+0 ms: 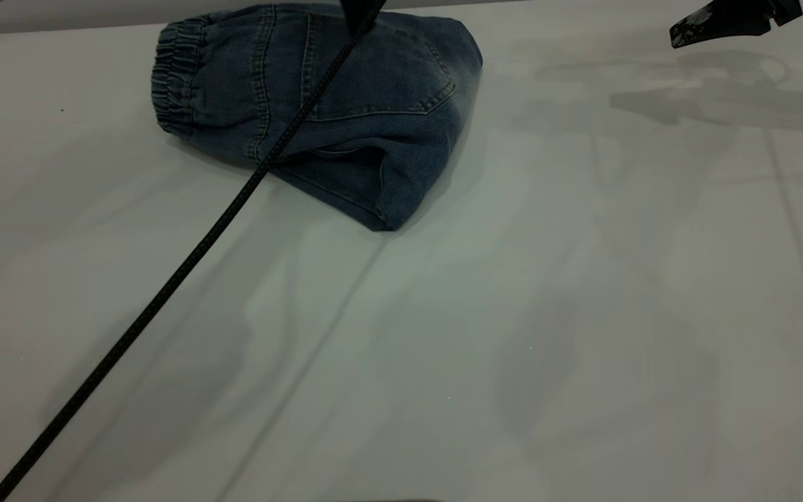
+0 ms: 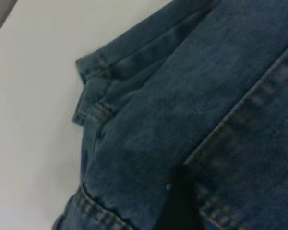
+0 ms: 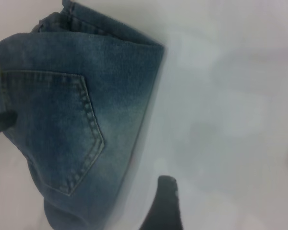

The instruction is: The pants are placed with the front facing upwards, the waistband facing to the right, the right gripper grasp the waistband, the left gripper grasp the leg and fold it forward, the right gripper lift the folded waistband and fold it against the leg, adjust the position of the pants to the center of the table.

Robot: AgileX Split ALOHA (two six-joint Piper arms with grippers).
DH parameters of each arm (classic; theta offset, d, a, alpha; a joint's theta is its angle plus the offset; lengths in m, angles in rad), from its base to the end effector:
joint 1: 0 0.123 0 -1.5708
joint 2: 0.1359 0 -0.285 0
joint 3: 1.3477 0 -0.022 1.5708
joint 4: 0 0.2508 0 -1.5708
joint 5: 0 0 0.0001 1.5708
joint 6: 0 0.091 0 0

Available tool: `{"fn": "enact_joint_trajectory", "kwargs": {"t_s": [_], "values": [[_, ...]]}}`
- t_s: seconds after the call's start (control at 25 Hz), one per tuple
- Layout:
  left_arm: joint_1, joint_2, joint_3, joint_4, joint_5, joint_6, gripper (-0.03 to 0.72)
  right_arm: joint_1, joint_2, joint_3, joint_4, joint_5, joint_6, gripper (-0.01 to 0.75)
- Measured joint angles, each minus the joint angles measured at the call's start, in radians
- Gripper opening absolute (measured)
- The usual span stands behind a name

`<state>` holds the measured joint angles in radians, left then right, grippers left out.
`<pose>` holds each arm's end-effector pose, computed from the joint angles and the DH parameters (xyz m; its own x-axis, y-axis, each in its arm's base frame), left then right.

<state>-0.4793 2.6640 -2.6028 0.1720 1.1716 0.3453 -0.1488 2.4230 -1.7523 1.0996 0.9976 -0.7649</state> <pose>0.5000 -0.2437 0.1653 -0.5794 0.7475 -0.3248 0.6871 0.6624 0.2987 0.4862 -0.0039 0.1039 -0.9281 0.1738 -0.3292 -0.1246 0.6882 0.7147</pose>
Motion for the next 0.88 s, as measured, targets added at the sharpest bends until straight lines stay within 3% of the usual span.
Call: {"fn": "enact_joint_trajectory", "kwargs": {"t_s": [0.2,0.52,0.72,0.88], "values": [[0.03,-0.003,0.014,-0.032,0.0,0.042,0.547,0.0,0.0,0.0,0.0,0.008,0.0,0.57],[0.063,0.013,0.177,-0.095,0.0,0.219,0.547,0.0,0.0,0.0,0.0,0.015,0.0,0.568],[0.063,0.078,0.181,-0.094,0.0,0.411,0.547,0.0,0.0,0.0,0.0,0.023,0.0,0.568],[0.063,0.093,0.17,-0.105,0.0,0.411,0.547,0.0,0.0,0.0,0.001,0.026,0.001,0.568]]}}
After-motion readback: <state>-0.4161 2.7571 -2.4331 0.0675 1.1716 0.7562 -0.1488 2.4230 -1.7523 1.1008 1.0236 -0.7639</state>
